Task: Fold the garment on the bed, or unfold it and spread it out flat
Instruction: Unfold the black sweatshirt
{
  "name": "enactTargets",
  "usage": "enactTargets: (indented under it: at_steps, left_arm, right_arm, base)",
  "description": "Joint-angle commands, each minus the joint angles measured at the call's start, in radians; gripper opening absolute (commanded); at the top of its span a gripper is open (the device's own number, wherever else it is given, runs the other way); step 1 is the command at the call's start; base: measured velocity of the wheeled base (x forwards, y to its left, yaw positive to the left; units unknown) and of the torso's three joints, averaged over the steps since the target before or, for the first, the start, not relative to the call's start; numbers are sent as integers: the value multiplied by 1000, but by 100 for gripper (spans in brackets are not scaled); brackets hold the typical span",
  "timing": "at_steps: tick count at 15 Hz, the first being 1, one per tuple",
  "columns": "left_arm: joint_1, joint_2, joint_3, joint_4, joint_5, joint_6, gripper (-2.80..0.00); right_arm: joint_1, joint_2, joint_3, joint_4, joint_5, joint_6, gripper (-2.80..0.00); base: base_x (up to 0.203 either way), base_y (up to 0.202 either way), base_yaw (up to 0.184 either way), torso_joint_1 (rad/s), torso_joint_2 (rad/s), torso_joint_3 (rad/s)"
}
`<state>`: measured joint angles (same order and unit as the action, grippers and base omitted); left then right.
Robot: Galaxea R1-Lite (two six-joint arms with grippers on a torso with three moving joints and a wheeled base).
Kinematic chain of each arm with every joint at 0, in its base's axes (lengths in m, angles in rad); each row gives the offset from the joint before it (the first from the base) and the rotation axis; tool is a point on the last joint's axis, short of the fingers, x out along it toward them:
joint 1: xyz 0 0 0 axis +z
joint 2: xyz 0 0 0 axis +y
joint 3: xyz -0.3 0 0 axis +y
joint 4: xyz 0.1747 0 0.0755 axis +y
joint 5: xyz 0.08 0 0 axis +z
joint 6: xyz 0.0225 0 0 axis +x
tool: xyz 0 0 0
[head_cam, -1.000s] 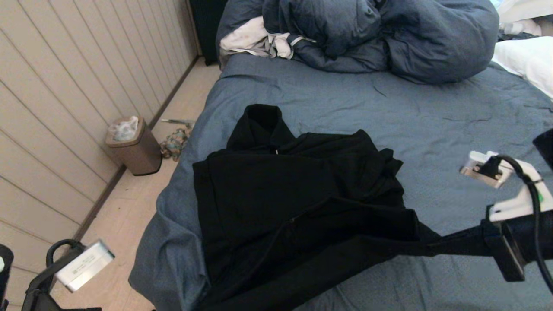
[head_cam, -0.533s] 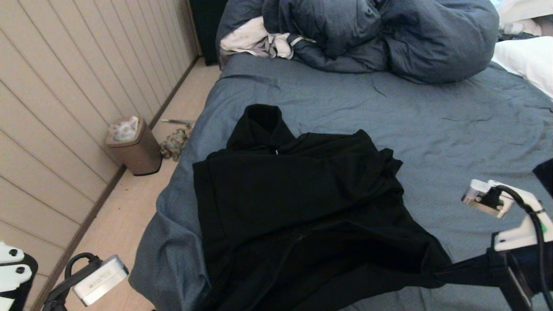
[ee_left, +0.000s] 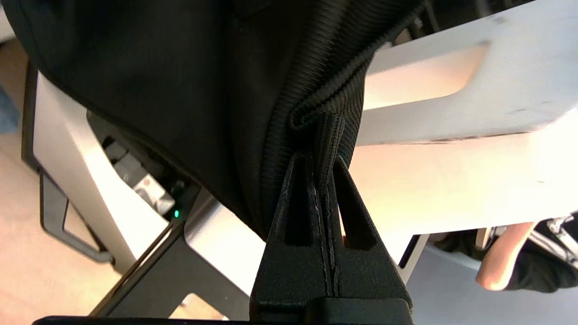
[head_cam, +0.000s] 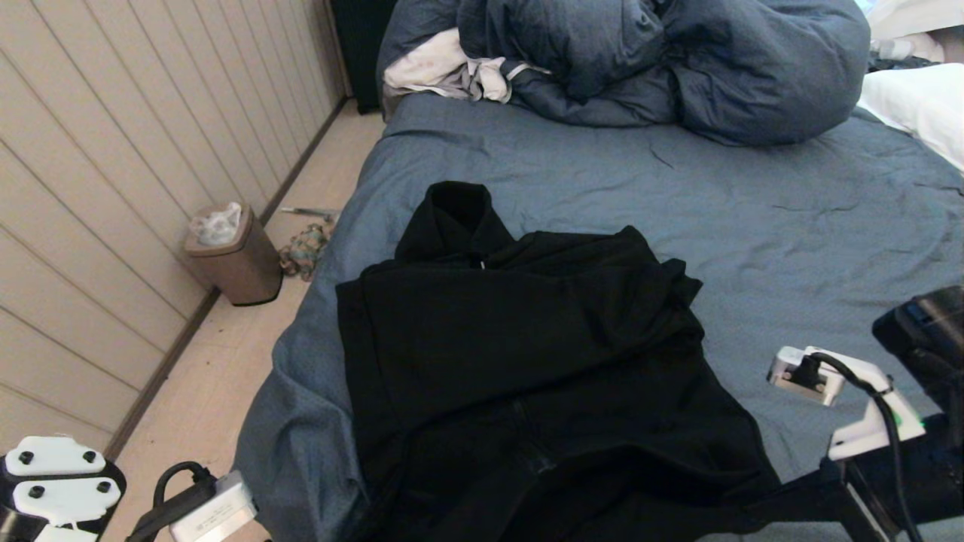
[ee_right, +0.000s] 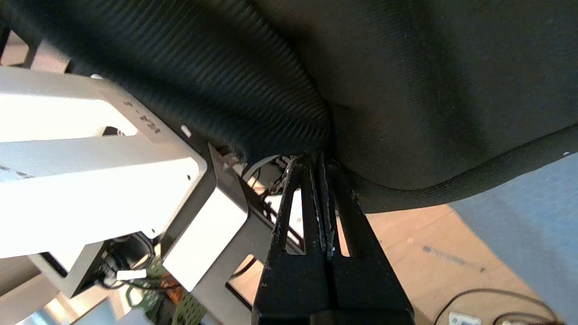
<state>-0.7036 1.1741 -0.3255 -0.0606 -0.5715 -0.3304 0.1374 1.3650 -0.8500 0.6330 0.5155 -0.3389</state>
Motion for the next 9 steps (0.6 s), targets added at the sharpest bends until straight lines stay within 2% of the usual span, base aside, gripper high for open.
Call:
enactTargets:
  at_steps: [1, 5, 9]
  left_arm:
    - [-2, 50, 1, 2, -2, 0, -280]
    - [-6, 92, 28, 13, 5, 55, -280]
    - [-8, 122, 28, 46, 6, 64, -280]
  right_arm:
    - [2, 31, 11, 5, 2, -2, -280]
    - [-1, 72, 31, 10, -15, -5, -280]
    - [-4, 89, 48, 11, -32, -5, -280]
  base:
    - [0, 0, 0, 0, 0, 0]
    - [0, 0, 0, 0, 0, 0]
    - [0, 0, 0, 0, 0, 0]
